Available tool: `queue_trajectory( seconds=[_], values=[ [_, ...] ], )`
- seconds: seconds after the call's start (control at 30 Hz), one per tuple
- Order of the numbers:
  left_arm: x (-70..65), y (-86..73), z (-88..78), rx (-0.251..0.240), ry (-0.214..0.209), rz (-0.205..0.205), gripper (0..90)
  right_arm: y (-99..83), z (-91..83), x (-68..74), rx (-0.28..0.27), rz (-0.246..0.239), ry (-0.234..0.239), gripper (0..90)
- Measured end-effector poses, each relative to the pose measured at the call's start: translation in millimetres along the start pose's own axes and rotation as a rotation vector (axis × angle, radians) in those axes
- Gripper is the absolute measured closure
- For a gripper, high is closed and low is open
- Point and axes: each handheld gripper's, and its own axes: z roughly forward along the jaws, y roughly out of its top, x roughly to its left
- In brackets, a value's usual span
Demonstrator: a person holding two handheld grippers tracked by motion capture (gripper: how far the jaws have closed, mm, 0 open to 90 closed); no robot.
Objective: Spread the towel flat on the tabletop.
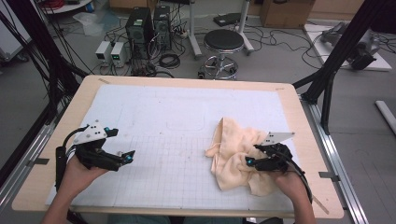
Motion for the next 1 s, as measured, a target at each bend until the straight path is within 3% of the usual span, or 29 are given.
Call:
queue_trajectory(
  seconds=[0.23, 0.33, 0.43, 0.57, 0.83, 1.0],
  values=[
    [0.1, 0.1, 1.3, 0.007, -0.003, 0.009, 1.7, -0.4, -0.6, -0.8, 0.01, 0.011, 0.005, 54.7],
    [0.4, 0.1, 1.8, 0.005, -0.006, 0.005, 1.7, 2.5, -2.1, -1.0, 0.039, 0.031, 0.004, 63.0],
    [0.4, -0.1, 1.8, 0.0, -0.008, -0.003, 1.7, 8.8, -3.6, -0.4, 0.067, 0.012, 0.001, 67.4],
    [1.3, -0.5, 0.3, -0.005, -0.003, -0.003, 1.7, 12.3, -11.0, -2.3, 0.036, 0.025, 0.028, 69.4],
    [2.7, -1.2, -1.7, -0.009, 0.0, -0.006, 1.7, 28.0, -21.2, 0.4, 0.027, 0.009, 0.059, 69.4],
    [2.3, -1.4, -0.8, -0.008, -0.004, -0.003, 1.7, 35.2, -29.7, 1.7, -0.017, 0.007, 0.08, 69.3]
  ],
)
